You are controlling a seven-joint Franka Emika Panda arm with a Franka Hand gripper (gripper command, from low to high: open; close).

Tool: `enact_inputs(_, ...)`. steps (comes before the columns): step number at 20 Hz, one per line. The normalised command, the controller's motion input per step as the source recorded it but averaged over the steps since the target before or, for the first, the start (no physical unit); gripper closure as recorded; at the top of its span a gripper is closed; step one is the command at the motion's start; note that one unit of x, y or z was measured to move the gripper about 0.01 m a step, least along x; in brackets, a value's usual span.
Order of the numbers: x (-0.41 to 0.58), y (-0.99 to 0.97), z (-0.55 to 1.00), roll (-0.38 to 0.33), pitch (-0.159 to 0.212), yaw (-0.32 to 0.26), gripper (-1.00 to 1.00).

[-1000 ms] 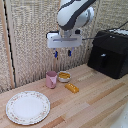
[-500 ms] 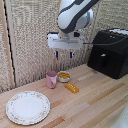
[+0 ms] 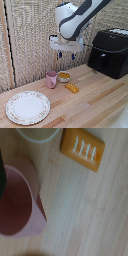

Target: Carefully navigate your gripper to the air fryer's handle. Confidently seize the handle using your gripper. Gradually bring the handle toward yourself to access the air fryer.

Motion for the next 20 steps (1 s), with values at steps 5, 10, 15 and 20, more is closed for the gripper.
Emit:
enact_inputs(5, 0.090, -0.06, -0.01, -0.375, -0.077, -0.168, -1.00)
enact_inputs(10, 0.005, -0.27, -0.09, -0.299, -0.148, -0.153, -1.00)
enact_inputs(15, 0.000, -0.34, -0.07, -0.306, -0.199, -0.096, -1.00)
enact_inputs(20, 0.000, -0.44, -0.14, -0.259, -0.086, -0.011, -1.00)
